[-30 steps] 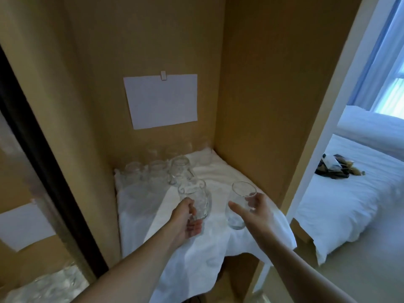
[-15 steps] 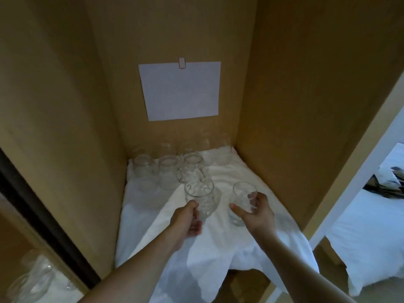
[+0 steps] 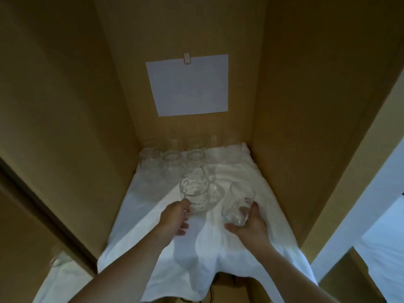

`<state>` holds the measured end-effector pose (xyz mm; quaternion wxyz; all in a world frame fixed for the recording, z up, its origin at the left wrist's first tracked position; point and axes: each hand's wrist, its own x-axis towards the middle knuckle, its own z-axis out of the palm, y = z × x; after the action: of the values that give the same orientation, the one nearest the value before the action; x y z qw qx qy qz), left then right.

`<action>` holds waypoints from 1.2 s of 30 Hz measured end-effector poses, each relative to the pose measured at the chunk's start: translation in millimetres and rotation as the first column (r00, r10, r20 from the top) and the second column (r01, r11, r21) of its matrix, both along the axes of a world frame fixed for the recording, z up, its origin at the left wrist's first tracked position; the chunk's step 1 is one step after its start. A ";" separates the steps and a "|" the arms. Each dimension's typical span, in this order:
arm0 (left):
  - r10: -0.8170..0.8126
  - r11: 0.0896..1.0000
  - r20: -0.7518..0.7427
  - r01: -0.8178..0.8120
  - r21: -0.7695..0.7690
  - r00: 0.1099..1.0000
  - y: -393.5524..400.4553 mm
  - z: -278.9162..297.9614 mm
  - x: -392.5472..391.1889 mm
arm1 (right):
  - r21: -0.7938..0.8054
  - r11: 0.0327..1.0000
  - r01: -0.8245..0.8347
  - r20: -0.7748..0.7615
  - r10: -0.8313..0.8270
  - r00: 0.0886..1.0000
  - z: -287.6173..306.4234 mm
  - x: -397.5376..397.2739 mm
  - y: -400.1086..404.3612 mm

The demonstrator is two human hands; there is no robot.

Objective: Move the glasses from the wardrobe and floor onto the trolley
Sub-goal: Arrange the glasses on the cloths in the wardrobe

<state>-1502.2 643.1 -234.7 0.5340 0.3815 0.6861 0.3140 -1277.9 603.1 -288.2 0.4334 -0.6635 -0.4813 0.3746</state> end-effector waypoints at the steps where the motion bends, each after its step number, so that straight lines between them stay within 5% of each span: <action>1: 0.016 0.999 -0.093 -0.012 0.044 0.996 -1.2 0.8 1.0 | 0.001 1.000 -0.002 -0.017 0.002 1.000 -1.4 2.5 1.7; 3: 0.039 0.991 -0.227 -0.009 0.131 0.973 -4.1 5.4 2.1 | 0.002 1.000 0.008 -0.068 -0.008 0.998 -1.2 7.5 5.2; 9: -0.047 0.933 -0.316 0.154 0.325 0.948 20.2 22.9 10.9 | 0.048 0.994 0.099 -0.103 -0.093 0.990 18.0 21.0 29.1; 13: -0.233 0.842 -0.621 0.475 0.257 0.749 51.3 32.9 16.4 | 0.124 0.973 0.194 -0.113 -0.180 0.977 32.9 25.2 60.7; 19: -0.412 0.718 -0.737 0.689 0.100 0.536 90.0 33.4 16.5 | 0.201 0.963 0.179 0.146 -0.210 0.967 59.1 22.5 110.3; 25: -0.491 0.719 -0.665 0.693 0.055 0.562 123.4 23.2 4.9 | 0.222 0.975 -0.007 0.450 -0.096 0.888 71.3 11.6 156.3; 36: -0.548 0.725 -0.541 0.685 0.073 0.638 140.1 24.0 -6.4 | 0.168 0.958 -0.232 0.736 0.034 0.676 81.9 -20.0 218.7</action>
<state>-1508.5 783.3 -210.7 0.3623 0.7292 0.5726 0.0954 -1297.9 821.7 -206.3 0.2576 -0.6606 -0.7034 0.0488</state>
